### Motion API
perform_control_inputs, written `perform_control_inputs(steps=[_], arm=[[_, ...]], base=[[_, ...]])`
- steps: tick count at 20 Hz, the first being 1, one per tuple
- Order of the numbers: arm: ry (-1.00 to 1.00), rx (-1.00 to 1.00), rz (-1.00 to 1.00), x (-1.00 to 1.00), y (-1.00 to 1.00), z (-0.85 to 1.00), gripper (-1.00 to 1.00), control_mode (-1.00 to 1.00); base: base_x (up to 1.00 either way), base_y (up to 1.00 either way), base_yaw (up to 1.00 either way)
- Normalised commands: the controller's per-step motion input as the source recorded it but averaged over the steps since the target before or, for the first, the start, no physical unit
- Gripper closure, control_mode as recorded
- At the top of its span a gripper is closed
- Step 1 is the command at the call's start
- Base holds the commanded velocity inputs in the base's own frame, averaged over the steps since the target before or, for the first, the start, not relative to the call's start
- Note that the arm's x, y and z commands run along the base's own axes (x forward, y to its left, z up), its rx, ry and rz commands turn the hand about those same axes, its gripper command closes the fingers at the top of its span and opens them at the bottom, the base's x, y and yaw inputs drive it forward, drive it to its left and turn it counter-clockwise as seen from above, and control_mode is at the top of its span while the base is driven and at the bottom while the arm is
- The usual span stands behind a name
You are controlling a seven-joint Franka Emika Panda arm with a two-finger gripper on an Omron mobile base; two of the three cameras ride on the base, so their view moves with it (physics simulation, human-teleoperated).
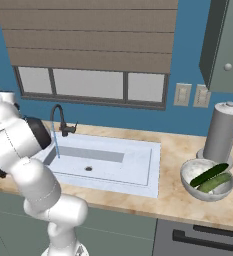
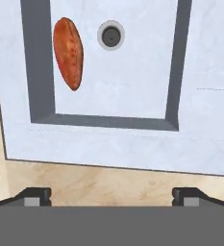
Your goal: Pick the cucumbers from the sink and place them in one bowl. Place the sweet potato in the other bowl. Then turn off the sink faucet.
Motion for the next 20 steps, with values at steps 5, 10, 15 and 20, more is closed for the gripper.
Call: perform_control_inputs(steps=[5, 10, 15, 20], arm=[[-0.03, 0.00, -0.08, 0.34, 0.00, -0.33, -1.00, -1.00], [-0.01, 0.00, -0.10, 0.18, 0.10, -0.34, -1.00, -1.00], [0.00, 0.00, -0.01, 0.20, 0.37, -0.17, -1.00, -1.00], [-0.03, 0.00, 0.00, 0.24, 0.20, -0.13, -1.00, -1.00]], base=[[0.00, 0.00, 0.00], [0.00, 0.00, 0.00], [0.00, 0.00, 0.00], [0.00, 0.00, 0.00]])
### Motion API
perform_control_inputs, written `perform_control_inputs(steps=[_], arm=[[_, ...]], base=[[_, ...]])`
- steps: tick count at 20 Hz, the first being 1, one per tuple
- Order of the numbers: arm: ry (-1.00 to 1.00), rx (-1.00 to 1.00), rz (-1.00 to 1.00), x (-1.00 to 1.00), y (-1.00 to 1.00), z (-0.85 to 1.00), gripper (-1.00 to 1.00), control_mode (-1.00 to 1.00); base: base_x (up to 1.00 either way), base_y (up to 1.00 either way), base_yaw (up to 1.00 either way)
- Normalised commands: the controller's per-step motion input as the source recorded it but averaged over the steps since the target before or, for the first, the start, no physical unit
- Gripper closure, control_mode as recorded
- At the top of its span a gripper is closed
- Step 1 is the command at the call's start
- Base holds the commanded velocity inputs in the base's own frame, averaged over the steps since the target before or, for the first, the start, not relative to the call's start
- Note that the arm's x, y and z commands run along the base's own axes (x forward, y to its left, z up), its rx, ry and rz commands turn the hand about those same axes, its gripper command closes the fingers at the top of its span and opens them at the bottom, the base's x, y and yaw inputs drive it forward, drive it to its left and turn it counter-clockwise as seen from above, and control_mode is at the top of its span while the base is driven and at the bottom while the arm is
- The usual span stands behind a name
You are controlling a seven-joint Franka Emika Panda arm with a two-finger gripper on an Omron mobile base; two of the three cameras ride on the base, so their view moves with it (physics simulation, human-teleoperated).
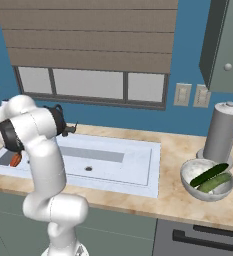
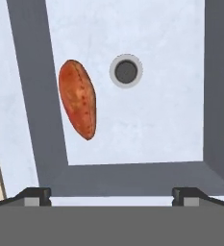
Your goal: Pick the cucumbers from the sink and place them in one bowl. Place the sweet potato in the other bowl. Then turn off the sink faucet.
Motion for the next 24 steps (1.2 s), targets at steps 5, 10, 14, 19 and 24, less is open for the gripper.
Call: perform_control_inputs(steps=[5, 10, 14, 19, 24], arm=[[-0.08, 0.00, 0.00, 0.00, 0.00, -0.10, -1.00, -1.00], [-0.10, 0.00, 0.00, 0.00, 0.00, -0.23, -1.00, -1.00], [-0.06, 0.06, 0.00, 0.00, -0.08, -0.29, -1.00, -1.00], [-0.01, 0.17, 0.00, 0.04, -0.15, -0.27, -1.00, -1.00], [-0.01, 0.21, 0.00, 0.09, -0.12, -0.28, -1.00, -1.00]], base=[[0.00, 0.00, 0.00], [0.00, 0.00, 0.00], [0.00, 0.00, 0.00], [0.00, 0.00, 0.00], [0.00, 0.00, 0.00]])
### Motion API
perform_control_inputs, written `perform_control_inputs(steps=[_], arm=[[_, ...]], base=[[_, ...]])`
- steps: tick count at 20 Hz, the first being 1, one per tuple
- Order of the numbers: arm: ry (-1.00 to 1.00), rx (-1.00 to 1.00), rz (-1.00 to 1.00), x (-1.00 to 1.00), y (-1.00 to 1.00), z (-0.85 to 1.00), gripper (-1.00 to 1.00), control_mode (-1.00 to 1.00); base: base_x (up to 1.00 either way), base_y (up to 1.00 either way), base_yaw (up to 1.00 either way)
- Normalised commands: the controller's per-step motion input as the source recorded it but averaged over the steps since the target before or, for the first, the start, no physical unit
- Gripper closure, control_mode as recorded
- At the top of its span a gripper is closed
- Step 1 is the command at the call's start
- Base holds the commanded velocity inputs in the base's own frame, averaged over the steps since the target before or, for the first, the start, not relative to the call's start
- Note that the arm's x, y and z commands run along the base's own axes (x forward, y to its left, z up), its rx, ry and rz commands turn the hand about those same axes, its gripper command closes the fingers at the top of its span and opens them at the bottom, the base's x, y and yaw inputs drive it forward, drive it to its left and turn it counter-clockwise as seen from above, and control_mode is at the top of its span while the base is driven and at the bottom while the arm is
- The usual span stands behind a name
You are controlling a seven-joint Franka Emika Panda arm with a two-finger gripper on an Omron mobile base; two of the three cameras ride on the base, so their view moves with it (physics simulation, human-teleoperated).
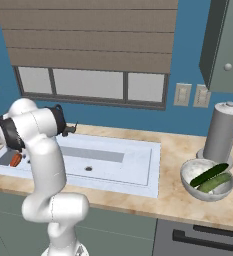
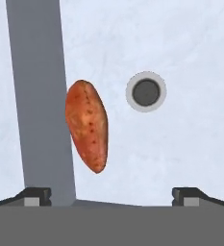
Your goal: Pick the cucumbers from the sink and place them in one bowl. Place the sweet potato in the other bowl. Then turn off the sink faucet.
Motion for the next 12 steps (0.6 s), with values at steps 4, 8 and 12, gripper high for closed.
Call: perform_control_inputs(steps=[4, 8, 12], arm=[[0.00, 0.14, 0.00, 0.19, 0.00, -0.22, -1.00, -1.00], [-0.03, 0.04, 0.00, 0.13, 0.00, -0.09, -1.00, -1.00], [-0.04, 0.00, 0.00, 0.06, 0.00, -0.17, -1.00, -1.00]], base=[[0.00, 0.00, 0.00], [0.00, 0.00, 0.00], [0.00, 0.00, 0.00]])
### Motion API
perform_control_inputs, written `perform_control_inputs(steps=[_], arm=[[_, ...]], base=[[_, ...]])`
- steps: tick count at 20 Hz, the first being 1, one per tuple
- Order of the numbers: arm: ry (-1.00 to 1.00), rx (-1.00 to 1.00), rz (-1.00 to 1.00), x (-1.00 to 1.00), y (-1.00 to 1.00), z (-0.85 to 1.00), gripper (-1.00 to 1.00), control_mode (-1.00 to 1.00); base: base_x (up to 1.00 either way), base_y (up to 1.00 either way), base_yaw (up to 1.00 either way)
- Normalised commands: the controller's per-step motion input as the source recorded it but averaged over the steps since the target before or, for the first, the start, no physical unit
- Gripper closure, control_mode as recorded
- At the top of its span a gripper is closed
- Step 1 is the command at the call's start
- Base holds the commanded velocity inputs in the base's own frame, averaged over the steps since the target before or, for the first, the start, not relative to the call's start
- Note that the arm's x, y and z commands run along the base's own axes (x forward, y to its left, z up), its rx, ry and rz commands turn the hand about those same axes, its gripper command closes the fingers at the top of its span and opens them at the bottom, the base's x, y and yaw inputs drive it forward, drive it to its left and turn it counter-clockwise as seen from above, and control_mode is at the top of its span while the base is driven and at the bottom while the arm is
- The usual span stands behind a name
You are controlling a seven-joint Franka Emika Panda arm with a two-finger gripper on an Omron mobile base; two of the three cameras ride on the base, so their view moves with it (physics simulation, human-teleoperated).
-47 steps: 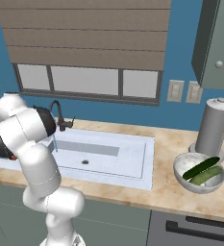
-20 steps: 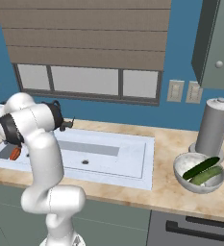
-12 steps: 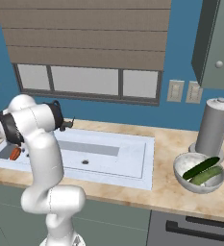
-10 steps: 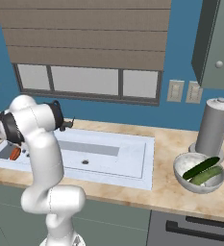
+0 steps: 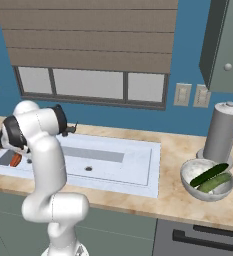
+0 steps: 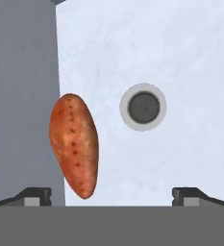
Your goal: Pick the cucumbers from the sink and place them in one bowl. Place the sweet potato in the other bowl. Then turn off the sink faucet.
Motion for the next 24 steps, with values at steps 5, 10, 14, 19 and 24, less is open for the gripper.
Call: perform_control_inputs(steps=[5, 10, 14, 19, 24], arm=[[-0.03, 0.00, 0.00, 0.08, 0.25, -0.27, -1.00, -1.00], [-0.03, 0.00, 0.00, 0.18, 0.32, -0.15, -1.00, -1.00], [-0.03, 0.00, -0.01, 0.29, 0.12, -0.05, -1.00, -1.00], [-0.04, 0.00, -0.01, 0.26, 0.13, -0.12, -1.00, -1.00], [-0.01, 0.00, -0.01, 0.08, 0.23, -0.26, -1.00, -1.00]], base=[[0.00, 0.00, 0.00], [0.00, 0.00, 0.00], [0.00, 0.00, 0.00], [0.00, 0.00, 0.00], [0.00, 0.00, 0.00]])
